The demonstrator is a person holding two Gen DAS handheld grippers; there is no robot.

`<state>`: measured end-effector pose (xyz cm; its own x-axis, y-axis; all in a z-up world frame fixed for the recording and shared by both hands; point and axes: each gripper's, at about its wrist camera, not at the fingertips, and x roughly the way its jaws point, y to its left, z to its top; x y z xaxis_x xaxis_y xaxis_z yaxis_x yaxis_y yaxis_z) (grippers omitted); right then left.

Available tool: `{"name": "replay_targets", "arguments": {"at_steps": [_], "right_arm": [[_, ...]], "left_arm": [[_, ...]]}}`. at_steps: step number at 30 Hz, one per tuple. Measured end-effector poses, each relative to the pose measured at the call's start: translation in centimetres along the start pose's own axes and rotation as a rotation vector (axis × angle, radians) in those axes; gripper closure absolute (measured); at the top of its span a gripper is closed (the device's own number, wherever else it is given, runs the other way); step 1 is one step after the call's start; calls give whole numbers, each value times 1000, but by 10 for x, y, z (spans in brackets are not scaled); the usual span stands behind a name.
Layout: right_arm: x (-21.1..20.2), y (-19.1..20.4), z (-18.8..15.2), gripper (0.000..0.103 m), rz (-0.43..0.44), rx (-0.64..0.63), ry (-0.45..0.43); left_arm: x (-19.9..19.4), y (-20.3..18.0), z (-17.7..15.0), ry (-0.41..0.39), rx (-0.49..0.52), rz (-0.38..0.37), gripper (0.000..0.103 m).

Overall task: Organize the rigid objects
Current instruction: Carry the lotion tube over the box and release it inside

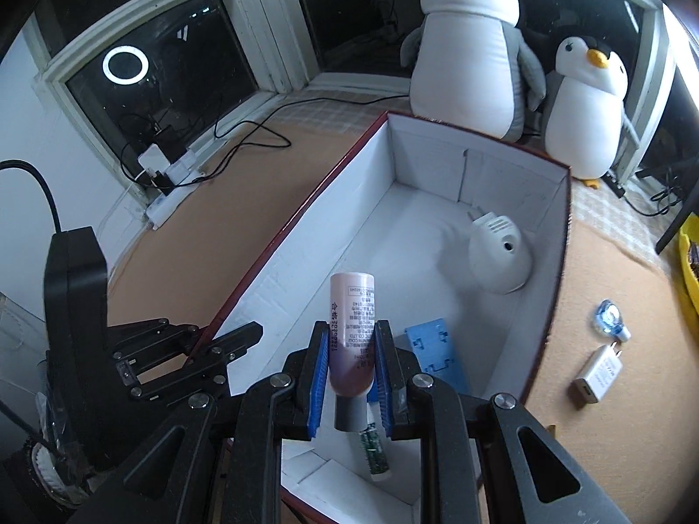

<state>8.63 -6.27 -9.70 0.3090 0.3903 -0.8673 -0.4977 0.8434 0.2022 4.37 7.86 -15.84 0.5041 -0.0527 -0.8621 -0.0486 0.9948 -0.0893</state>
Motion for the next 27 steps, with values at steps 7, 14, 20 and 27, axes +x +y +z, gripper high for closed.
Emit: {"name": "replay_targets", "arguments": {"at_steps": [7,14,20,27], "right_arm": [[17,3,1,85,37,0,32],[22,4,5,85,49,-9,37],[26,4,5,74,47,-27,50],[15,-3,2,64,40,-17,17]], "left_arm": [[-2,-1,-1,-6,-16,5,97],[-3,-1,-1,-10,-27,11,97],[-5,-2,-3,-11,-29,21,97],[-7,-5,-3,-12,-24,38,97]]}}
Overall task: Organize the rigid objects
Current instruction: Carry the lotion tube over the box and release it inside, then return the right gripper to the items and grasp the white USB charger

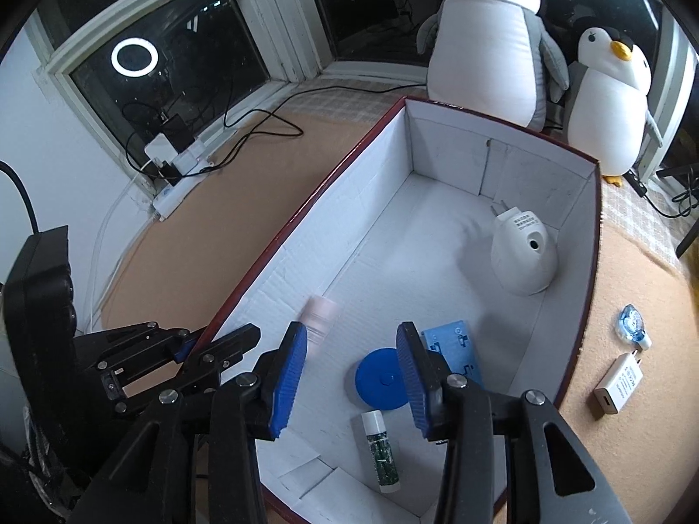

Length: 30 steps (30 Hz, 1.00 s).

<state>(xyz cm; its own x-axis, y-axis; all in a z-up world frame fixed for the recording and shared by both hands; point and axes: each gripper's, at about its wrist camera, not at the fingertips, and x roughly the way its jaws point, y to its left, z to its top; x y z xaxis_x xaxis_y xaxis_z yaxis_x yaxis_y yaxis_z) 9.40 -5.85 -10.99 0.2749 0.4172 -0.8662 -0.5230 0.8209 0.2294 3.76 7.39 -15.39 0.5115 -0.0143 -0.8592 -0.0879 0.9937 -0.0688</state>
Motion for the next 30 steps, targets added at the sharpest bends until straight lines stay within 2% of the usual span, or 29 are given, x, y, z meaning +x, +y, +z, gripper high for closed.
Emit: {"name": "replay_targets", "arguments": {"at_steps": [4,10,15,19,27,30], "right_arm": [[-7,-12,-2,59,1,24,-9],[-24,-36,-9,58,-10,80,-40],[-48,-64,-14,57,-16,166,-98],[-66,-92,-25,52,-31,248,-137],[-82,-152,-60,52,-110,407,-148],[-83,-171,-78,52,-170,439,-129]], "left_arm": [[-1,0,-1,-1,-3,5,97],[-2,1,0,-1,0,9,97],[-1,0,1,3,7,13,97],[0,0,3,8,13,10,97],[0,-1,5,12,32,4,97],[-1,-2,4,14,41,2,97]]}}
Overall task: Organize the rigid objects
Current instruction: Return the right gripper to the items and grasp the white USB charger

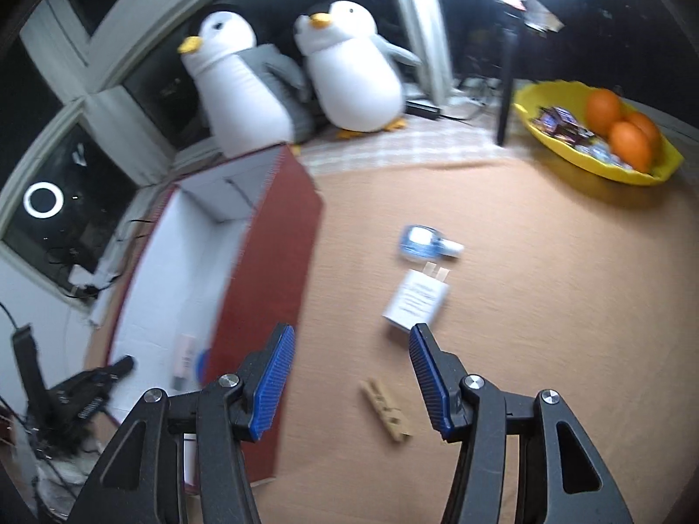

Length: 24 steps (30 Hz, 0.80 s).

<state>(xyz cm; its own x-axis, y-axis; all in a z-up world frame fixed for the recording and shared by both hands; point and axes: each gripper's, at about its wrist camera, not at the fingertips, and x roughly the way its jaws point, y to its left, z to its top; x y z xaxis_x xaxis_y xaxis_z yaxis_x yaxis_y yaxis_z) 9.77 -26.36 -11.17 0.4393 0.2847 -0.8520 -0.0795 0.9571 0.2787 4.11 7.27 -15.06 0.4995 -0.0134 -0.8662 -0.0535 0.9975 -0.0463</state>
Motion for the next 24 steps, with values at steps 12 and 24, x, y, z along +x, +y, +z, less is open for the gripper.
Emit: {"name": "replay_targets", "arguments": {"at_steps": [12,24], "right_arm": [[22,-42,-19,52,-59,98,65],[53,-33,9,52,-96,113,107]], "left_arm": [[3,-1,0,18,23,-9,97],[3,2,1,11,21,-27,97]]}}
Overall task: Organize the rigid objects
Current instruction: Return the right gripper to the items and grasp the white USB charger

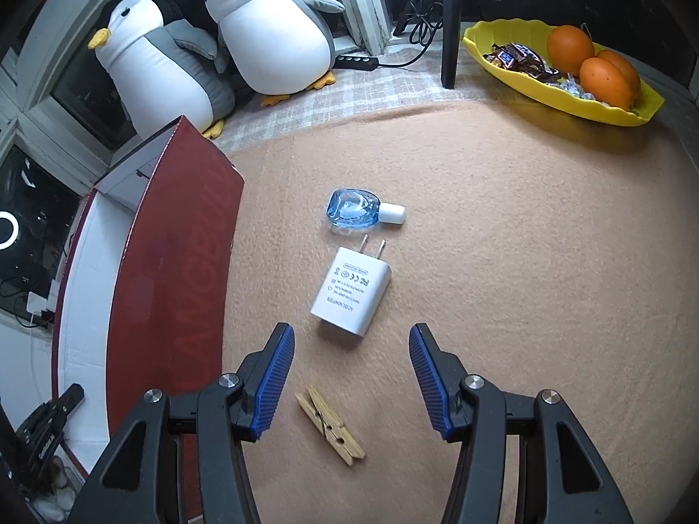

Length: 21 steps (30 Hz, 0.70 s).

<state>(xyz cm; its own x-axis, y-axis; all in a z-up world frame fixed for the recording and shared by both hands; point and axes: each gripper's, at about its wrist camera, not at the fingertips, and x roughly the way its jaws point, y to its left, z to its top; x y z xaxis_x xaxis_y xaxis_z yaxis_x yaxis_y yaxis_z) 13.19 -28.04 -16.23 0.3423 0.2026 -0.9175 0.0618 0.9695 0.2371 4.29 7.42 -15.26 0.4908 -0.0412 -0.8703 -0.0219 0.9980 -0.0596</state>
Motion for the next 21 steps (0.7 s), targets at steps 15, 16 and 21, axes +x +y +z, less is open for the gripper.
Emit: {"name": "replay_targets", "arguments": {"at_steps": [15,16,21], "right_arm": [[36,17,22,52,-57,9,67],[37,18,23,52,-66,5,70],[40,21,30,52,-94,-13,85]], "left_arm": [[1,2,2,8,-4,-34,97],[1,2,3,9,-3,-35,97],[1,0,3,11,10,-30,97]]}}
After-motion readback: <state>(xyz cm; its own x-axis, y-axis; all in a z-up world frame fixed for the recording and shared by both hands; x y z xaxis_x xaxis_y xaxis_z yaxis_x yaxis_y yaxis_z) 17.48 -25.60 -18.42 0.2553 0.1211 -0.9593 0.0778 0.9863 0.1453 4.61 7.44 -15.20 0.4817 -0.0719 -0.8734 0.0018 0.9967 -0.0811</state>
